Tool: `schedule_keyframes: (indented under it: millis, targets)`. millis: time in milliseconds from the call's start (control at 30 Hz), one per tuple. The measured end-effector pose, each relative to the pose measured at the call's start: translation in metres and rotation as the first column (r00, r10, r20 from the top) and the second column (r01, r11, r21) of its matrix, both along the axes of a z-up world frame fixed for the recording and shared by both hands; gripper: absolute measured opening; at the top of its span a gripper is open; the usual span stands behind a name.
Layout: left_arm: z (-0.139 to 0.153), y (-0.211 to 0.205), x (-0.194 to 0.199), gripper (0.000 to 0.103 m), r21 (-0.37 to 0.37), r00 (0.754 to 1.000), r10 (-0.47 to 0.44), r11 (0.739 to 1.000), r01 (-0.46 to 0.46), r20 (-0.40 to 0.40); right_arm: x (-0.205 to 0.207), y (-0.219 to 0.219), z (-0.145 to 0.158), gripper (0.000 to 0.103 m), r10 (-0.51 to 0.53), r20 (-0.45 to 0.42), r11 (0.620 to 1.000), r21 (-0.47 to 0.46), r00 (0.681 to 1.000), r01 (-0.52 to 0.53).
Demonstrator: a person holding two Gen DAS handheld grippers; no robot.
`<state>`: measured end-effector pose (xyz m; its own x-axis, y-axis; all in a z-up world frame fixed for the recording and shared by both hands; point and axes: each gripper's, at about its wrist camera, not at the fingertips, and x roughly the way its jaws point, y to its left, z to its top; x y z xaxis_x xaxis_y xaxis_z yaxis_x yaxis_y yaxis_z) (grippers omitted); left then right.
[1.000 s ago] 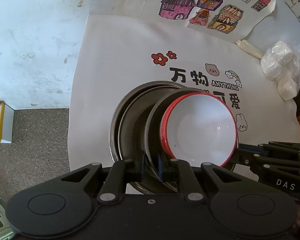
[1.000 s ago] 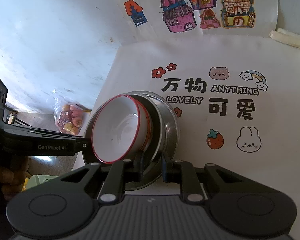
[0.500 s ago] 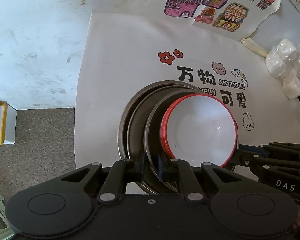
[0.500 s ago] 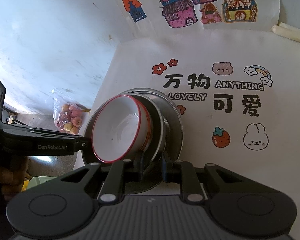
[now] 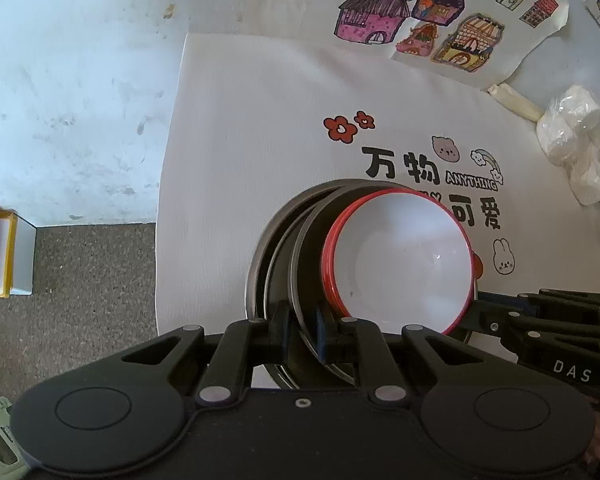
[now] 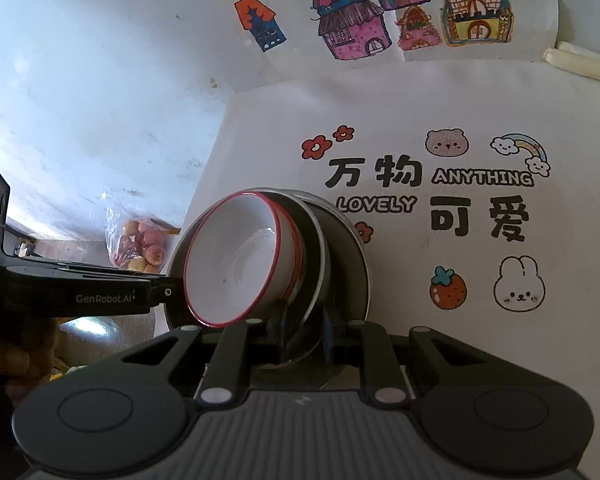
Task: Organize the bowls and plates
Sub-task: 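Lower the steel bowl onto the steel plate stack with both grippers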
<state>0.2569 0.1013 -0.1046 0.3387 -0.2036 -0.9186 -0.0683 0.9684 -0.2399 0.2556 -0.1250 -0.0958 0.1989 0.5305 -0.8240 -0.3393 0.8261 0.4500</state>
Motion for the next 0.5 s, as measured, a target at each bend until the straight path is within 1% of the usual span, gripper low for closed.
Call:
schedule_keyframes:
  millis: [500]
  targets:
    - [0.0014,0.001,0.0017,0.013,0.007,1.0,0.006,1.0,-0.006,0.014,0.0006,0.0014,-0.0019,0.02,-0.009,-0.004,1.0,0.002,1.0,0.009]
